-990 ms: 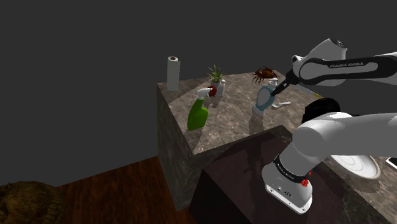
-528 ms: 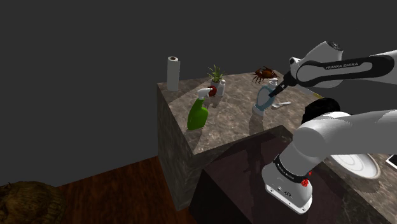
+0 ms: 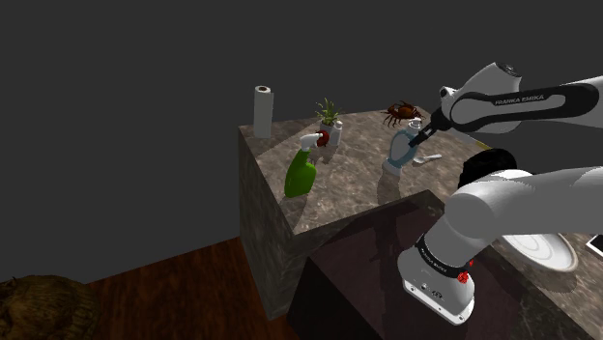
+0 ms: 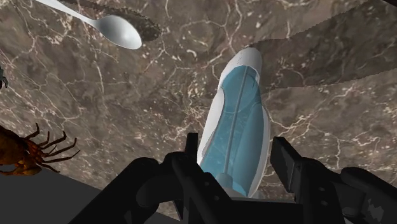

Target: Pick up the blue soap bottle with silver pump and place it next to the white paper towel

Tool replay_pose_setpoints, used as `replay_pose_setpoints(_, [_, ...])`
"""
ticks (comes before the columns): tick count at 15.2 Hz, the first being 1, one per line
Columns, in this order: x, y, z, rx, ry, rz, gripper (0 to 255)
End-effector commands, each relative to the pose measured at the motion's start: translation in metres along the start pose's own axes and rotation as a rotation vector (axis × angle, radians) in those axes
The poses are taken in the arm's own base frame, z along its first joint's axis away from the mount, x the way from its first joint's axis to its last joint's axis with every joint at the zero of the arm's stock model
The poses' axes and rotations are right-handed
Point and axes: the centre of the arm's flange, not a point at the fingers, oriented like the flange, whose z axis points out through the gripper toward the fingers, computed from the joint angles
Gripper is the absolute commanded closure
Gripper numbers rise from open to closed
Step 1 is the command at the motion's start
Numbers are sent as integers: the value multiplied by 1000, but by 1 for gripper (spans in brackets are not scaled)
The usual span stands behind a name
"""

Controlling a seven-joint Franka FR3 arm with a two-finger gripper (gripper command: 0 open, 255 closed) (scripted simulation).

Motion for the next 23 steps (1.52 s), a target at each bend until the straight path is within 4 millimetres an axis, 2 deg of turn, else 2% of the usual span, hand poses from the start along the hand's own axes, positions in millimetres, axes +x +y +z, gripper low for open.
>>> replay_pose_setpoints(1, [0,0,0,1,-1,0,255])
replay_pose_setpoints(4, [0,0,1,1,-1,0,255])
replay_pose_setpoints(23, [34,16,-92,1,-1,0,255])
